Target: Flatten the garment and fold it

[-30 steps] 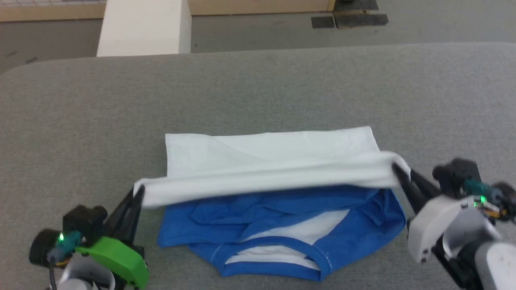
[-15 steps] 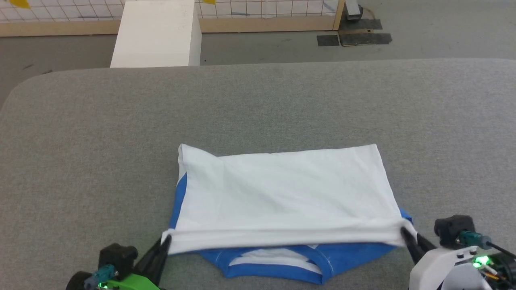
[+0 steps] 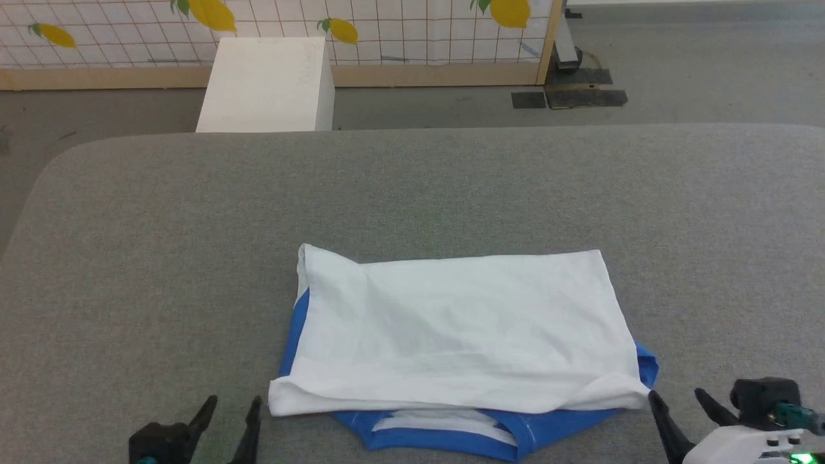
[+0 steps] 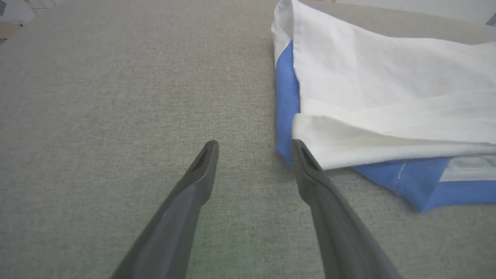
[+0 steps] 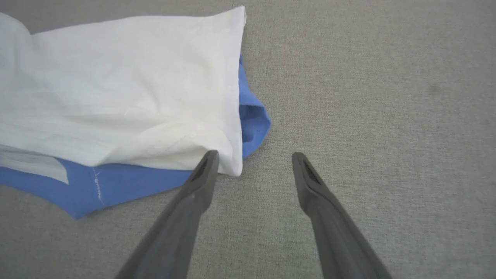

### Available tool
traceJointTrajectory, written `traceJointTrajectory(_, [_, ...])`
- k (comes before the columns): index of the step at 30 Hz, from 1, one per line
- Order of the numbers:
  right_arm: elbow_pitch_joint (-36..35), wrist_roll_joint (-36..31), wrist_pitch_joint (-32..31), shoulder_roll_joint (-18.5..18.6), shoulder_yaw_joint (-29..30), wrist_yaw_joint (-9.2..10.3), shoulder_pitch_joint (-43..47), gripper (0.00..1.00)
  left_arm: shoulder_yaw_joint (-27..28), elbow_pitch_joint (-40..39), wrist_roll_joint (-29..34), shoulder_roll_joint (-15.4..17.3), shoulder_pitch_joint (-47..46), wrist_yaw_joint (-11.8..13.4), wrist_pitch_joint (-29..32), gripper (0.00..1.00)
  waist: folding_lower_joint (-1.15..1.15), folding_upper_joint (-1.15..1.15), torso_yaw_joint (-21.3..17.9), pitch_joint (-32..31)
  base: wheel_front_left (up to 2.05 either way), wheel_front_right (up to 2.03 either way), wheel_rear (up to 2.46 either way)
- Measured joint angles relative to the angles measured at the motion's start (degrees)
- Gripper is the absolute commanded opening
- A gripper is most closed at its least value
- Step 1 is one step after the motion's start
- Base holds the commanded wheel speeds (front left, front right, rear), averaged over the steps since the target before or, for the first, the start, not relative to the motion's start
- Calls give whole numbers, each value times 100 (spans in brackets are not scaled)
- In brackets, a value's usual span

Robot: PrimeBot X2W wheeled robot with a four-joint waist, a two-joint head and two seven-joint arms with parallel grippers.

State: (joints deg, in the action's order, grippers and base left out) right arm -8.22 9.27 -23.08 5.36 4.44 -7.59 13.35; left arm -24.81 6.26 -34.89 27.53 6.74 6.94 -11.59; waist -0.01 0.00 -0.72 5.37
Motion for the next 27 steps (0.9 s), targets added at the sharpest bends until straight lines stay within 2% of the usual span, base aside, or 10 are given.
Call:
traceJointTrajectory(6, [-283, 113, 381, -190, 509, 1, 77, 100, 416, -252, 188, -70, 24, 216, -274, 100, 0, 0, 109, -146, 0, 0, 0])
traceJointTrajectory(11, [-165, 421, 733, -225, 634, 1, -86, 100, 792, -477, 554, -356, -213, 204, -297, 100, 0, 0, 199, -242, 0, 0, 0])
traceJointTrajectory(16, [338, 606, 805, -240, 545, 1, -554, 100, 1014, -404, 842, -653, -624, -78, -314, 100, 0, 0, 236, -287, 0, 0, 0])
traceJointTrajectory(22, [1321, 864, 799, -244, 488, 1, -1268, 100, 1296, -3, 929, -987, -1015, -415, -315, 100, 0, 0, 220, -279, 0, 0, 0])
traceJointTrajectory(27, [2215, 932, 737, -244, 490, 1, -1812, 100, 1519, 313, 1123, -1232, -1245, -594, -315, 100, 0, 0, 231, -230, 0, 0, 0])
